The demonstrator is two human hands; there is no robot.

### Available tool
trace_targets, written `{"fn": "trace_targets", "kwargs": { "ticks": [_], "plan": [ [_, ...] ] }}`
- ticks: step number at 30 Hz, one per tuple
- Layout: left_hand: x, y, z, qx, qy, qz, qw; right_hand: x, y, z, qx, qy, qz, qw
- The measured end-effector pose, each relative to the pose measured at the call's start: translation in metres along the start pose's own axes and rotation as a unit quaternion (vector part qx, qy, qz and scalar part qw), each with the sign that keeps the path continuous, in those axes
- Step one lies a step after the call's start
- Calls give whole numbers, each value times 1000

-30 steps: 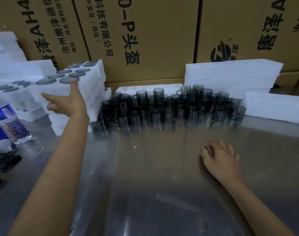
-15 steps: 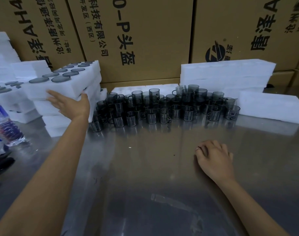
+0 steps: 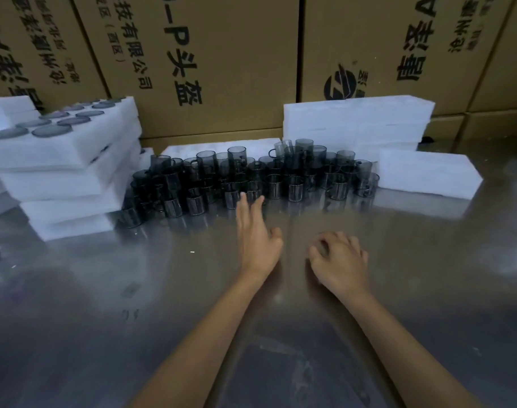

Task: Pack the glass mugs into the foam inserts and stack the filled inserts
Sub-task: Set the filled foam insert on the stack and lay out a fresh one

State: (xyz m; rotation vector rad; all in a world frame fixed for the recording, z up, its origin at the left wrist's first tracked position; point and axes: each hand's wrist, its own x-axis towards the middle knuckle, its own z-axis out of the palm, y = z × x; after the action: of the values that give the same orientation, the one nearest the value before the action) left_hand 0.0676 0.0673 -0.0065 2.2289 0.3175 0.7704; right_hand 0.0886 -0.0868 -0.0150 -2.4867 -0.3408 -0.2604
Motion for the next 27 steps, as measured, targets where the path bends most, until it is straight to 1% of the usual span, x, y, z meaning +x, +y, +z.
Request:
{"fn": "trace_targets", "kwargs": {
  "ticks": [2, 5, 7, 9, 14, 17, 20, 21, 24, 25, 27],
  "plan": [
    [0, 11, 20, 1, -70, 13, 997, 10, 5, -7, 18, 4, 14, 1000],
    [1, 18, 46, 100, -166, 39, 980, 34, 22, -27, 37, 40, 34, 998],
    [10, 17, 53, 142, -198, 37, 969, 57, 38, -45, 33, 69, 53, 996],
    [22, 14, 54, 153, -199, 30, 967, 82, 55, -60, 12, 76, 66, 995],
    [47, 5, 61, 194, -197, 42, 960, 140, 92, -81, -72, 57, 97, 991],
    [56, 1, 66, 193, -181, 54, 963, 173, 107, -87, -142, 5, 118, 983],
    [60, -2, 68, 181, -169, 52, 967, 198, 116, -89, -163, -42, 144, 975],
    [60, -2, 68, 178, -164, 51, 969, 203, 117, -89, -170, -41, 149, 973],
    [59, -2, 67, 174, -158, 54, 971, 212, 118, -88, -218, 2, 145, 965],
    [59, -2, 67, 176, -160, 55, 970, 213, 116, -90, -231, 6, 146, 962],
    [59, -2, 66, 181, -166, 57, 968, 213, 115, -94, -264, -10, 151, 953]
  ]
}}
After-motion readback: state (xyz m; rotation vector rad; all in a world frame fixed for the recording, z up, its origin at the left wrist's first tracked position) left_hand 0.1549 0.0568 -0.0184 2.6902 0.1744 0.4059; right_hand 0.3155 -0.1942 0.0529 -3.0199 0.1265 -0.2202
